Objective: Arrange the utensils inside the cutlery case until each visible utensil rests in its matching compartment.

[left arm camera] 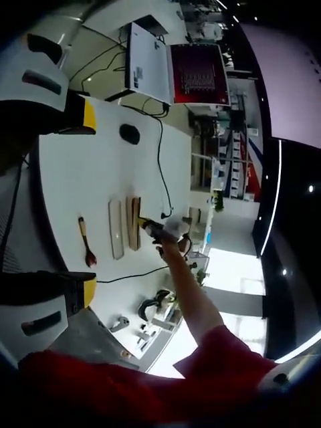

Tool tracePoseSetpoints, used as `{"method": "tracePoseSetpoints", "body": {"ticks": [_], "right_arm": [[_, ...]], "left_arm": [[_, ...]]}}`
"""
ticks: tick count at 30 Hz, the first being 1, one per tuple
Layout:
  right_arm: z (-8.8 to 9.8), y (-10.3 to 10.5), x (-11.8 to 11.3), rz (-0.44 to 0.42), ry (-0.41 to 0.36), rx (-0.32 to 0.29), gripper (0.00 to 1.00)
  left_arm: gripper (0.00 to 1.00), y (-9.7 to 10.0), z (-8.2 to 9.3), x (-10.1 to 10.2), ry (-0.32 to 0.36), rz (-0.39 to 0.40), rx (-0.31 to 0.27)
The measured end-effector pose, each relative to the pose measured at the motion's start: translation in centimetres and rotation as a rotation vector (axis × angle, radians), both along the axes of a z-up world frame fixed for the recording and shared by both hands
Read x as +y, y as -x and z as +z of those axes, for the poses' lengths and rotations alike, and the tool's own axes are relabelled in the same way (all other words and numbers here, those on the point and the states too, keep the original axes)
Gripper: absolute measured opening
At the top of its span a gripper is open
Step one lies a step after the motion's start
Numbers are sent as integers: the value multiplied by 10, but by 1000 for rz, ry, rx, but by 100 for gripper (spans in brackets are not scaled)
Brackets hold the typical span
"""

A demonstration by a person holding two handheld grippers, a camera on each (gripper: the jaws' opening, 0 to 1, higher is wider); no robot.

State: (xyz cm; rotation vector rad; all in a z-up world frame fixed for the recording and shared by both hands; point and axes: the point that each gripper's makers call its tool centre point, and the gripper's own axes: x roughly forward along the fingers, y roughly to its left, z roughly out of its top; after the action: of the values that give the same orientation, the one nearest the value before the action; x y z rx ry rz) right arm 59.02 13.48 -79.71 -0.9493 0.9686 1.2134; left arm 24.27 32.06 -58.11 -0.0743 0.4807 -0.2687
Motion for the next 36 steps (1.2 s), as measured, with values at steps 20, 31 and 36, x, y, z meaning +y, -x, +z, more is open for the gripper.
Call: {"method": "tracePoseSetpoints", "body": {"ticks": [20, 31, 36], "right_arm": [[-12, 16, 0, -4, -3, 6, 1], [-12, 13, -4, 5, 9, 2, 1], [-6, 12, -4, 6, 5, -7, 1]], "left_arm": [[85, -5, -3, -5, -6, -2, 24], [84, -5, -4, -9, -13, -13, 30], [84, -5, -3, -10, -13, -15, 25]]}}
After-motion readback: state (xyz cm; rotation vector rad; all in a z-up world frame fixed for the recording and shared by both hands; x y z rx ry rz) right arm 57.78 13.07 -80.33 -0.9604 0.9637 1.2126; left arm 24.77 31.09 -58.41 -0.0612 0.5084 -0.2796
